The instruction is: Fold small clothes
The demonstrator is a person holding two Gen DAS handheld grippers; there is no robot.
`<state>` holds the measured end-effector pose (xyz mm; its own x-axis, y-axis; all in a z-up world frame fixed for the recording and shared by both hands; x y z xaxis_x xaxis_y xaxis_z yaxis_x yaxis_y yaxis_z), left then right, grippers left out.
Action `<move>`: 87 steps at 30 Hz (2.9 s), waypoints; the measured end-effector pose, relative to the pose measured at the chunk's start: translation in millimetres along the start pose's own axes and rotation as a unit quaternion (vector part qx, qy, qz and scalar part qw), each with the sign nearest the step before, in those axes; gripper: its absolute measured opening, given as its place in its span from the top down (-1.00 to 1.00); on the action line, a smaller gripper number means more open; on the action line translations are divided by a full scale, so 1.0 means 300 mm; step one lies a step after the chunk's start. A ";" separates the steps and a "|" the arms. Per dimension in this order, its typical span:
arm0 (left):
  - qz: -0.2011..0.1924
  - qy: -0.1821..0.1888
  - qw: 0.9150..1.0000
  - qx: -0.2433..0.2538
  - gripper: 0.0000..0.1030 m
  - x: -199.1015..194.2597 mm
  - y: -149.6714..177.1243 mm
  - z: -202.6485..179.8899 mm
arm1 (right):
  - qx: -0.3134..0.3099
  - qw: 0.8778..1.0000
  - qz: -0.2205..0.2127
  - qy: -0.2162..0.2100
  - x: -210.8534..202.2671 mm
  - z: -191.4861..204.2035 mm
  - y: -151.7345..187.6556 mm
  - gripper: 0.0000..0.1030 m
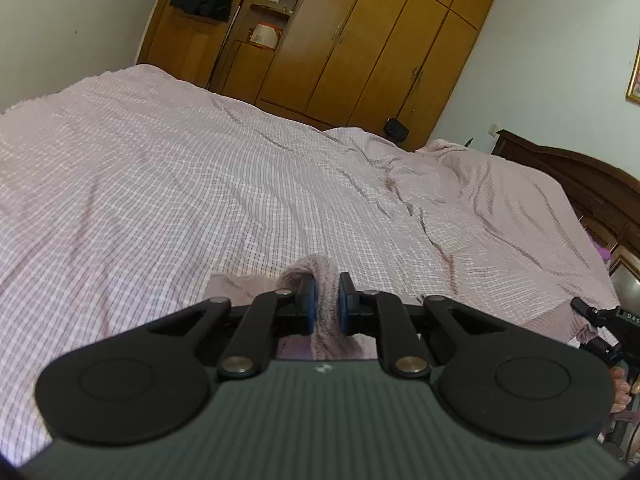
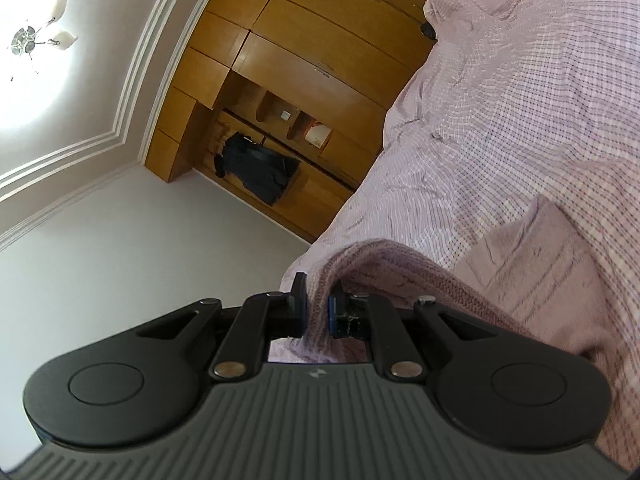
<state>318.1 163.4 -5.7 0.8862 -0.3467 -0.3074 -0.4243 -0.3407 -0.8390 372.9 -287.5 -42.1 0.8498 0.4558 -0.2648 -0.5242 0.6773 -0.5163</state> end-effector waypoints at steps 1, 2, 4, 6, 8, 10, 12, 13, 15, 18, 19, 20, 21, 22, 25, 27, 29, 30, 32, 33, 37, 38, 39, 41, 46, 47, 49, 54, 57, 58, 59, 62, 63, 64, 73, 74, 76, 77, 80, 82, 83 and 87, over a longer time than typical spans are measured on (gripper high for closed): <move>0.002 -0.005 1.000 0.009 0.73 0.018 -0.004 0.003 | -0.001 1.000 -0.001 0.002 0.014 -0.002 -0.007 0.80; 0.004 -0.009 1.000 0.014 0.73 0.035 -0.007 0.007 | -0.001 1.000 -0.001 0.003 0.029 -0.005 -0.012 0.80; 0.008 -0.012 1.000 0.013 0.73 0.069 -0.011 0.020 | -0.003 1.000 -0.001 0.007 0.064 -0.016 -0.025 0.80; 0.010 -0.013 1.000 0.012 0.73 0.098 -0.010 0.037 | -0.004 1.000 0.000 0.011 0.098 -0.029 -0.034 0.80; 0.011 -0.016 1.000 0.008 0.73 0.129 -0.007 0.058 | -0.003 1.000 -0.001 0.015 0.133 -0.049 -0.040 0.80; 0.018 -0.025 0.999 0.018 0.73 0.168 0.003 0.073 | -0.004 1.000 -0.001 0.019 0.164 -0.069 -0.046 0.80; 0.022 -0.032 0.999 0.023 0.73 0.197 0.020 0.095 | -0.003 1.000 -0.001 0.022 0.200 -0.099 -0.049 0.80; 0.025 -0.035 0.999 0.022 0.73 0.214 0.034 0.108 | -0.004 1.000 -0.002 0.028 0.213 -0.116 -0.046 0.80; 0.027 -0.043 0.999 0.018 0.73 0.237 0.070 0.141 | -0.008 0.999 -0.002 0.046 0.249 -0.158 -0.034 0.80; 0.038 -0.066 0.997 0.010 0.69 0.273 0.130 0.193 | 0.005 0.997 0.006 0.070 0.302 -0.226 -0.010 0.80; 0.037 -0.072 0.997 0.010 0.68 0.279 0.147 0.207 | 0.017 0.997 0.007 0.080 0.314 -0.248 -0.004 0.80; 0.037 -0.080 0.996 0.011 0.66 0.282 0.163 0.216 | 0.027 0.996 0.009 0.084 0.326 -0.266 -0.001 0.79; 0.042 -0.086 0.995 0.015 0.61 0.288 0.178 0.222 | 0.034 0.995 0.012 0.089 0.338 -0.279 0.002 0.78; 0.047 -0.091 0.994 0.022 0.59 0.291 0.192 0.222 | 0.036 0.994 0.013 0.098 0.346 -0.288 0.005 0.77; 0.052 -0.097 0.993 0.040 0.57 0.284 0.208 0.205 | 0.022 0.995 0.024 0.095 0.370 -0.298 0.017 0.74; 0.050 -0.097 0.993 0.049 0.36 0.266 0.204 0.189 | 0.014 0.994 0.025 0.104 0.379 -0.299 0.017 0.65; 0.045 -0.096 0.993 0.057 0.13 0.240 0.197 0.169 | 0.012 0.994 0.022 0.105 0.387 -0.297 0.013 0.59; 0.042 -0.096 0.993 0.059 0.09 0.229 0.193 0.163 | 0.011 0.994 0.021 0.106 0.392 -0.298 0.010 0.49; 0.041 -0.090 0.994 0.057 0.09 0.213 0.187 0.152 | 0.011 0.994 0.016 0.110 0.394 -0.305 0.004 0.33; 0.041 -0.086 0.994 0.055 0.09 0.207 0.185 0.148 | 0.009 0.994 0.011 0.112 0.389 -0.309 0.001 0.33; 0.043 -0.086 0.994 0.060 0.09 0.190 0.180 0.126 | -0.019 0.992 0.000 0.123 0.379 -0.305 -0.015 0.33; 0.048 -0.086 0.993 0.061 0.09 0.191 0.182 0.121 | -0.027 0.992 -0.001 0.126 0.374 -0.300 -0.017 0.33; 0.052 -0.086 0.993 0.065 0.09 0.192 0.186 0.113 | -0.039 0.990 -0.003 0.132 0.372 -0.293 -0.022 0.33; 0.062 -0.088 0.992 0.069 0.09 0.191 0.195 0.100 | -0.061 0.988 -0.005 0.143 0.354 -0.278 -0.025 0.33; 0.086 -0.077 0.991 0.061 0.09 0.193 0.225 0.060 | -0.162 0.969 -0.033 0.186 0.291 -0.201 -0.019 0.32; 0.092 -0.078 0.991 0.065 0.09 0.196 0.232 0.050 | -0.187 0.962 -0.045 0.195 0.280 -0.179 -0.015 0.32; 0.099 -0.080 0.989 0.077 0.09 0.198 0.243 0.029 | -0.215 0.952 -0.061 0.209 0.269 -0.152 -0.014 0.32; 0.119 -0.079 0.987 0.078 0.09 0.207 0.258 0.010 | -0.246 0.946 -0.053 0.203 0.229 -0.114 0.017 0.36; 0.140 -0.088 0.983 0.078 0.09 0.224 0.281 0.007 | -0.292 0.940 -0.014 0.177 0.245 -0.072 0.097 0.46; 0.142 -0.090 0.983 0.078 0.09 0.228 0.292 0.005 | -0.312 0.934 0.002 0.172 0.260 -0.058 0.129 0.48; 0.143 -0.087 0.983 0.079 0.09 0.232 0.301 0.002 | -0.332 0.928 0.015 0.169 0.276 -0.050 0.163 0.52; 0.156 -0.080 0.980 0.096 0.09 0.260 0.326 -0.010 | -0.383 0.903 0.050 0.186 0.344 -0.049 0.252 0.53; 0.159 -0.083 0.978 0.105 0.10 0.273 0.333 -0.011 | -0.391 0.898 0.058 0.191 0.365 -0.056 0.270 0.53; 0.161 -0.085 0.977 0.112 0.10 0.286 0.336 -0.009 | -0.396 0.894 0.063 0.198 0.384 -0.061 0.283 0.53; 0.145 -0.092 0.979 0.111 0.09 0.373 0.279 0.041 | -0.406 0.886 0.063 0.216 0.518 -0.063 0.287 0.59; 0.143 -0.098 0.977 0.120 0.10 0.387 0.267 0.042 | -0.406 0.886 0.062 0.216 0.531 -0.062 0.282 0.59; 0.140 -0.111 0.975 0.132 0.10 0.416 0.243 0.054 | -0.406 0.885 0.055 0.223 0.563 -0.059 0.263 0.60; 0.138 -0.117 0.974 0.135 0.10 0.431 0.229 0.063 | -0.406 0.884 0.054 0.224 0.579 -0.059 0.250 0.60; 0.128 -0.134 0.972 0.142 0.10 0.467 0.193 0.091 | -0.403 0.883 0.043 0.235 0.625 -0.058 0.204 0.60; 0.117 -0.144 0.972 0.142 0.14 0.480 0.179 0.107 | -0.389 0.887 0.037 0.244 0.645 -0.071 0.177 0.60; 0.114 -0.144 0.973 0.136 0.14 0.482 0.177 0.114 | -0.380 0.892 0.034 0.243 0.650 -0.083 0.170 0.60; 0.111 -0.144 0.974 0.137 0.15 0.484 0.198 0.124 | -0.351 0.906 0.027 0.236 0.649 -0.140 0.170 0.60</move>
<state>428.6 125.3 -116.9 0.8109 -0.1121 -0.5743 -0.5801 -0.0258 -0.8141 513.8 -188.4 -154.1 0.8398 0.0670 -0.5387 -0.5421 0.0512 -0.8387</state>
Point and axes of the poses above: each gripper's, at about its wrist camera, not at the fingertips, and x roughly the way its jaws point, z to its left, y to its underside, the point moved 4 cm from there along x, roughly the way its jaws point, and after that the axes turned 13 degrees about y, right-handed, at the moved point
